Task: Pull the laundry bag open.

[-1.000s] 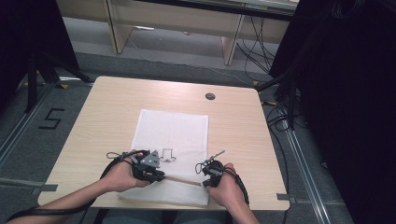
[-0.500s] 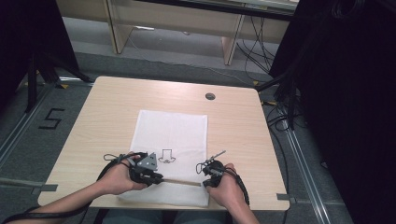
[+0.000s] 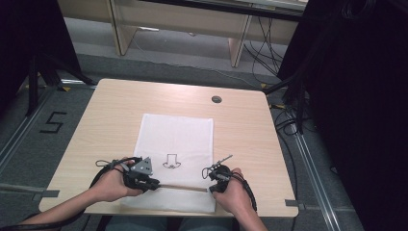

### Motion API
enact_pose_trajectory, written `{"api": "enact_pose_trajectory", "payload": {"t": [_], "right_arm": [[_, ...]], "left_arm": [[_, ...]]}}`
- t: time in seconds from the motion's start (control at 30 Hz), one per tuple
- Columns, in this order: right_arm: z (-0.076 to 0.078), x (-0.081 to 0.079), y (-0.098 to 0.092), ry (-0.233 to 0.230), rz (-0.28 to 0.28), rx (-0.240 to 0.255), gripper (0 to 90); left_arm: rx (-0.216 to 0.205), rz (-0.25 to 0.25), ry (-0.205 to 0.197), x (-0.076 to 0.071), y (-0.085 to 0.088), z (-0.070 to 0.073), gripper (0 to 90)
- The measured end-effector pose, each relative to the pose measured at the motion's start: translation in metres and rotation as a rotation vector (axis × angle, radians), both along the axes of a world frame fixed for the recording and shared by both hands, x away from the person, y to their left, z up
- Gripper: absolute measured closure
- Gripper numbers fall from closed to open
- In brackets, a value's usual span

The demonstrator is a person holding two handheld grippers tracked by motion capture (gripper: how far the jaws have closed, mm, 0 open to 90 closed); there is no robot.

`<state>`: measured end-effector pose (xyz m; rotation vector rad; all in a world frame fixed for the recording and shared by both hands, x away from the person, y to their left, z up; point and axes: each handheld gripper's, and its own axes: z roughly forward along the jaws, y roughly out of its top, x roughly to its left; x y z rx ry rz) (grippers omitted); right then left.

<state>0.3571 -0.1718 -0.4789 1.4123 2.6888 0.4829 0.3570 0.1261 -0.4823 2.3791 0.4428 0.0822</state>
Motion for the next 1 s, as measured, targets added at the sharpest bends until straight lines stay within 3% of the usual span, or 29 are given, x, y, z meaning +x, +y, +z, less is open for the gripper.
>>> {"api": "enact_pose_trajectory", "payload": {"t": [0.1, 0.3, 0.37, 0.53, 0.57, 0.6, 0.67, 0.8, 0.9, 0.93, 0.97, 1.0], "right_arm": [[0.000, 0.000, 0.000, 0.011, -0.009, -0.005, 90.0], [0.000, 0.000, -0.001, 0.006, 0.003, 0.006, 90.0], [0.000, 0.000, -0.001, 0.007, 0.003, 0.005, 90.0], [0.000, -0.001, 0.001, 0.019, -0.026, -0.005, 90.0], [0.001, -0.001, 0.001, 0.020, -0.026, -0.006, 90.0], [0.000, 0.000, -0.001, 0.006, 0.005, 0.003, 90.0], [0.000, 0.001, -0.001, 0.002, 0.005, 0.006, 90.0], [0.000, 0.000, 0.000, 0.011, -0.007, 0.008, 90.0], [0.001, -0.001, 0.001, 0.019, -0.017, 0.007, 90.0], [0.000, 0.000, -0.001, 0.000, 0.008, 0.003, 90.0], [0.000, -0.001, 0.001, 0.010, -0.021, -0.007, 90.0], [0.001, -0.001, 0.001, 0.006, -0.010, -0.004, 90.0]], "left_arm": [[-0.013, 0.017, 0.014, -0.001, 0.000, 0.000, 81.9], [0.015, 0.003, -0.006, -0.003, 0.002, 0.002, 81.9], [-0.004, -0.003, 0.000, -0.003, 0.003, 0.002, 81.9], [-0.002, 0.011, 0.009, -0.004, 0.005, 0.002, 81.9], [0.004, 0.009, -0.003, -0.004, 0.006, 0.002, 81.9], [-0.013, 0.018, 0.015, -0.004, 0.007, 0.001, 81.9], [0.010, 0.016, 0.000, -0.004, 0.009, 0.002, 81.9], [-0.015, 0.022, 0.014, -0.003, 0.014, 0.001, 81.9], [-0.002, 0.022, 0.010, -0.005, 0.014, 0.002, 81.9], [-0.001, 0.020, 0.009, -0.004, 0.014, 0.002, 81.9], [-0.009, 0.021, 0.014, -0.004, 0.014, 0.002, 81.9], [-0.009, 0.022, 0.014, -0.004, 0.014, 0.002, 81.9]]}}
